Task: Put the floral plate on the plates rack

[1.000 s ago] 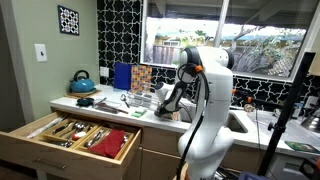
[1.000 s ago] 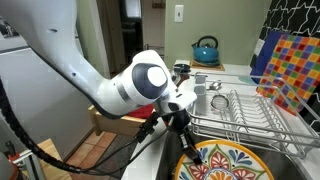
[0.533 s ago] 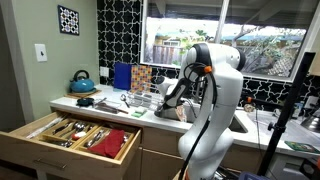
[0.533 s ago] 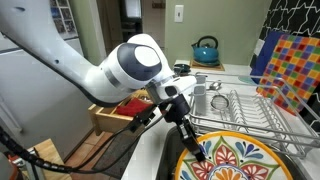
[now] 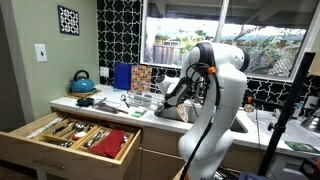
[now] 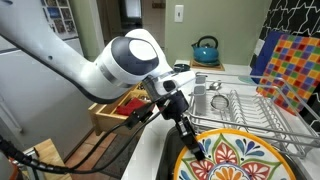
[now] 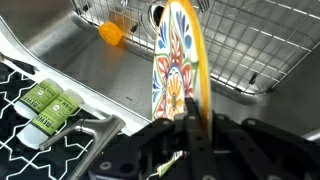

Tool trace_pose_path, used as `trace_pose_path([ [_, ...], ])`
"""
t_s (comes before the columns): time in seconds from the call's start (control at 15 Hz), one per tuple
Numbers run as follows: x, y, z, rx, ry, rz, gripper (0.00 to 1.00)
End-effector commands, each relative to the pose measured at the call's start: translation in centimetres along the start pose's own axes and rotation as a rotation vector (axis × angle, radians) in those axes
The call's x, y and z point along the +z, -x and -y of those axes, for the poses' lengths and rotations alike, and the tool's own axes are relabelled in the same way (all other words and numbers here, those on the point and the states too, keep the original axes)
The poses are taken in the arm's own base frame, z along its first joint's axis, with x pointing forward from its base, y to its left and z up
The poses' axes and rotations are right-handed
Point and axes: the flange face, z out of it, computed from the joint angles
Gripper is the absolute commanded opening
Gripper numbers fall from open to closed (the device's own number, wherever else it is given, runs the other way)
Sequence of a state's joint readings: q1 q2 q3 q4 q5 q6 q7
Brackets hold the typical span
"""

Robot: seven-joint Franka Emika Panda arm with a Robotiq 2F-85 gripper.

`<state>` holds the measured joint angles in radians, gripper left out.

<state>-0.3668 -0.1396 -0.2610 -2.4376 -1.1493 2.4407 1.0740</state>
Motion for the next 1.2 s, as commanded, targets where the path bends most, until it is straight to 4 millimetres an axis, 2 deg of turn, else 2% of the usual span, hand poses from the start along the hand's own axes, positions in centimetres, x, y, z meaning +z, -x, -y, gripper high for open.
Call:
trace_pose_path([
  [0.0,-1.0,-0.5,-0.4,0.003,-0.017,-0.013,0.05],
  [0.4,-5.4,-3.2,-4.1,0.033,0.035,-0.092,0.05],
  [0.67,-9.6,-4.8,-6.0,0.015,0.024,-0.167,0.05],
  [0.87,-13.2,-6.1,-6.6,0.030,-0.014,-0.226,0.05],
  [1.13,-16.9,-7.5,-6.3,0.027,-0.063,-0.295,0.05],
])
